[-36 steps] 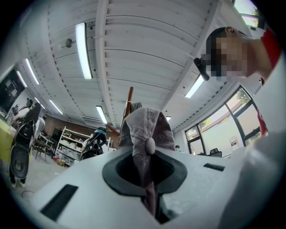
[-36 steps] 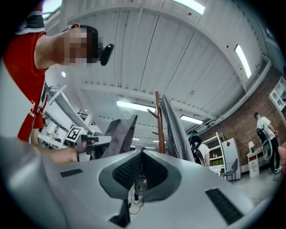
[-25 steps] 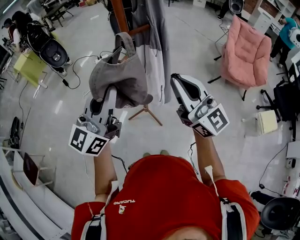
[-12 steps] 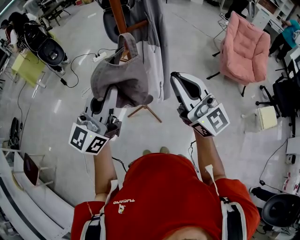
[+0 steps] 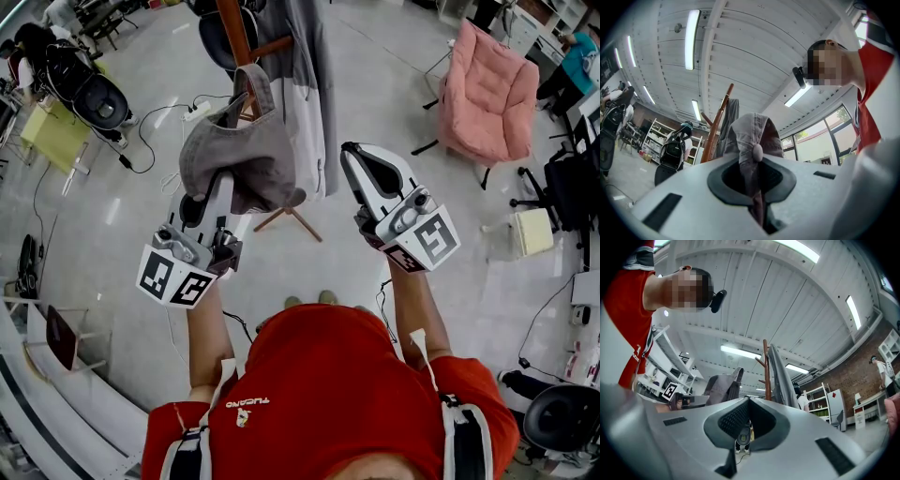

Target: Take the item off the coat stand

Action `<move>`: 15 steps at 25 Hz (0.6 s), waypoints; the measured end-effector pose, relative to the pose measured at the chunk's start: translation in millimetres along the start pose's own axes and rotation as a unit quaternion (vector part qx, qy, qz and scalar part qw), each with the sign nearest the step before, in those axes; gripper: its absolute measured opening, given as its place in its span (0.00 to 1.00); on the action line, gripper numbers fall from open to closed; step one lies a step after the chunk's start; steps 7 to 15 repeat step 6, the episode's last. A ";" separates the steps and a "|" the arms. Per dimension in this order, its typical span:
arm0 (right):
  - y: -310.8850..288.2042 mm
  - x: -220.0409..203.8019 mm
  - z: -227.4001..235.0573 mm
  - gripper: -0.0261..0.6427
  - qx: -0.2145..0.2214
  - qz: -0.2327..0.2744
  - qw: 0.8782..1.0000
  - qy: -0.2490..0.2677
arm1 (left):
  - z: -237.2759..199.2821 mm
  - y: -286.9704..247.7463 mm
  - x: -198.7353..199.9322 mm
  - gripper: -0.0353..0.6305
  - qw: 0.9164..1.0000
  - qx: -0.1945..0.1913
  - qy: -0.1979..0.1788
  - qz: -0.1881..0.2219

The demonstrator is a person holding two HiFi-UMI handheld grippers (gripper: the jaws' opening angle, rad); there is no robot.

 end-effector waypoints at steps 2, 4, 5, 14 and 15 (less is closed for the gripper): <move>1.2 0.0 0.9 0.07 0.000 0.000 1.000 0.000 | 0.5 -0.3 -0.8 0.09 1.000 0.001 0.000 0.000; 2.9 0.4 1.8 0.07 0.000 0.001 1.000 0.001 | 1.6 -0.5 -1.2 0.09 1.000 0.002 0.001 0.002; 3.9 0.9 2.2 0.07 0.000 0.001 1.000 0.001 | 2.3 -0.5 -1.3 0.09 1.000 0.003 0.001 0.003; 4.8 1.3 2.5 0.07 0.000 0.002 1.000 0.002 | 3.0 -0.6 -1.4 0.09 1.000 0.003 0.001 0.004; 4.8 1.3 2.5 0.07 0.000 0.002 1.000 0.002 | 3.0 -0.6 -1.4 0.09 1.000 0.003 0.001 0.004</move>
Point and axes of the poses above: the fingertips, and each gripper's own axes: y backward along the fingers, z to its right, x out of its top, the point moved 9 cm from there along y, backward along the fingers, and after that the axes turned 6 degrees about y, right-handed, at the moved point
